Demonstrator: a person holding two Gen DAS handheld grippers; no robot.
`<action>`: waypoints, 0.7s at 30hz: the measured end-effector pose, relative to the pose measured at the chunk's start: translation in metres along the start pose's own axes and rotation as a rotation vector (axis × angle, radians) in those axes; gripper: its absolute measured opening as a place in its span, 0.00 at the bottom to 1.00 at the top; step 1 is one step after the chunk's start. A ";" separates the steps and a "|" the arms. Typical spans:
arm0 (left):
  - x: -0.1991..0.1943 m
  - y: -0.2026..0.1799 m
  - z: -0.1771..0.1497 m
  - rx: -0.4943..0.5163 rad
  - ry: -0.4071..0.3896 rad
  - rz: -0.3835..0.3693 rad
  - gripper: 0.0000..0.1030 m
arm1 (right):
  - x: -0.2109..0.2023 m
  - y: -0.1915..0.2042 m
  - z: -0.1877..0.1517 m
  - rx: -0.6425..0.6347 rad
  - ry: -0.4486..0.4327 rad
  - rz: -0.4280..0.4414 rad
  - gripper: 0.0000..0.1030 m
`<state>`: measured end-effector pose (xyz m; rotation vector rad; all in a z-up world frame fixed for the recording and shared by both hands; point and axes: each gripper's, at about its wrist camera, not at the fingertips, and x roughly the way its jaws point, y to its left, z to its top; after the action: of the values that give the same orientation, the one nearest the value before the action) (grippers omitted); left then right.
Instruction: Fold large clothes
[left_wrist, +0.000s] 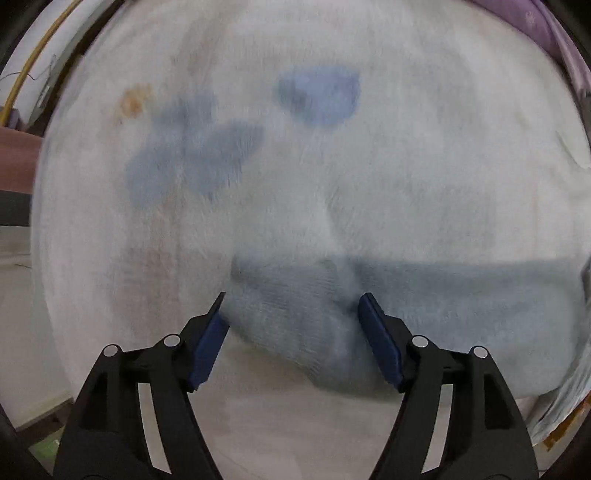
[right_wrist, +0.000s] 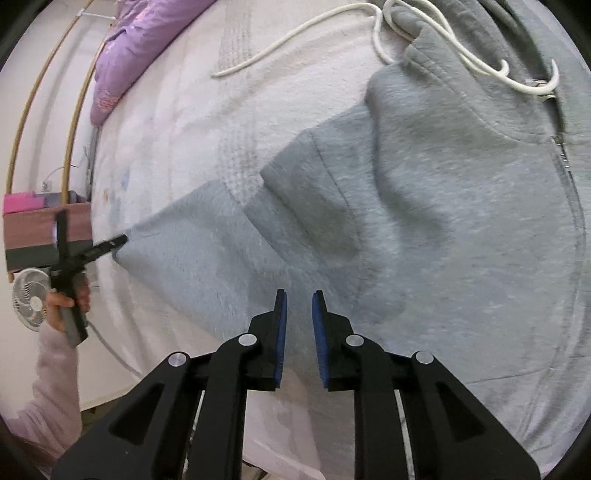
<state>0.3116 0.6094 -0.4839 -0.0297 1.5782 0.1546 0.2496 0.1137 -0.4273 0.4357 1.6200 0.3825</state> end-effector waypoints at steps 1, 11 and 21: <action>-0.003 0.004 -0.005 -0.011 -0.042 -0.036 0.74 | -0.001 0.001 -0.001 -0.009 0.002 -0.006 0.18; -0.028 0.052 -0.030 0.047 -0.296 -0.303 0.89 | 0.029 0.006 -0.015 -0.011 0.084 -0.012 0.21; -0.018 0.010 -0.012 -0.045 -0.171 -0.324 0.26 | 0.023 0.020 -0.011 -0.050 0.029 -0.099 0.21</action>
<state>0.2992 0.6162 -0.4651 -0.2981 1.3792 -0.0600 0.2379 0.1421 -0.4365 0.3119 1.6492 0.3552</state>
